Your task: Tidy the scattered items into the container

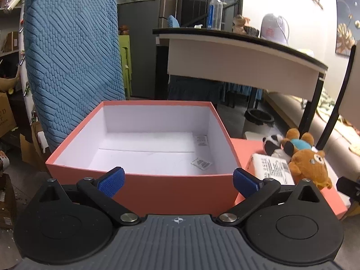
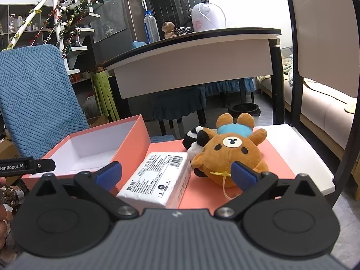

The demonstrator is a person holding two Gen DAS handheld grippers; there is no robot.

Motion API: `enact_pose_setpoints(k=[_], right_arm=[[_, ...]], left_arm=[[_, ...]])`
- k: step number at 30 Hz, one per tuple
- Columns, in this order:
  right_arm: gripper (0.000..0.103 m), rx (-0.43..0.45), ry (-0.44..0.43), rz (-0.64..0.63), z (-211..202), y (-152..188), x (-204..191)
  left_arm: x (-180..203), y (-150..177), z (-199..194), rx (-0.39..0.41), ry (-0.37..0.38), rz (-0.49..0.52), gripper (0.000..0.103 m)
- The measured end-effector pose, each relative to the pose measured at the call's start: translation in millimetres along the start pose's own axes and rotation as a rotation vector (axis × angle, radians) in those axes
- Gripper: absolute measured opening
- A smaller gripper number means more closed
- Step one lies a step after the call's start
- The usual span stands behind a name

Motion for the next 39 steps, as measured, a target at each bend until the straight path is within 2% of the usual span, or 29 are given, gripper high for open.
enact_pose_setpoints(k=[3,8,10,13,15,18,20,24,27,30,34,39], right_arm=[[0.103,0.004,0.002,-0.004,0.1,-0.2,-2.5],[0.103,0.007,0.006,-0.008,2.8,0.2,-12.0],[0.103,0.007,-0.006,0.035,1.7,-2.2,5.5],[0.103,0.005,-0.007,0.036,2.9,-2.5,10.0],[0.103,0.009,-0.001,0.028,4.1,-2.2,7.4],[0.103,0.015,-0.001,0.029,4.0,-1.8,8.5],[0.103,0.021,0.000,0.034,3.7,-2.1,10.2],[0.103,0.025,0.005,0.040,4.7,-2.4,13.7],[0.103,0.028,0.009,0.042,3.1,-1.5,14.8],[0.103,0.031,0.011,0.040,-0.4,0.5,15.2],[0.103,0.036,0.023,0.034,-1.8,1.6,17.4],[0.103,0.046,0.020,0.043,-3.5,1.0,20.4]], left_arm=[[2.9,2.5,-1.5,0.009,-0.028,0.029,0.103],[0.0,5.3,-1.9,0.010,-0.030,0.028,0.103],[-0.8,4.4,0.7,0.015,-0.015,0.032,0.103],[-20.5,12.9,-14.2,0.023,-0.015,0.050,0.103],[5.6,-1.0,0.9,0.046,-0.052,0.072,0.103],[13.5,-1.2,-5.0,0.124,-0.151,0.088,0.103],[18.3,-2.1,-6.2,0.132,-0.171,0.106,0.103],[17.1,-2.1,-3.9,0.081,-0.141,0.106,0.103],[16.1,-0.2,1.6,0.054,-0.151,0.105,0.103],[13.2,1.2,3.2,0.031,-0.118,0.088,0.103],[9.4,4.2,0.1,0.051,-0.088,0.068,0.103],[16.1,2.8,-1.6,0.064,-0.104,0.080,0.103]])
Point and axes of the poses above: each gripper's, at about its wrist camera, not at the fingertips, and z roughly the way its jaws point, x to its right, y to its underside, the point moved 1 cm from there along z, roughly the way its jaws point, and after that the axes turned 13 degrees about -x, right-handed, at the moved point
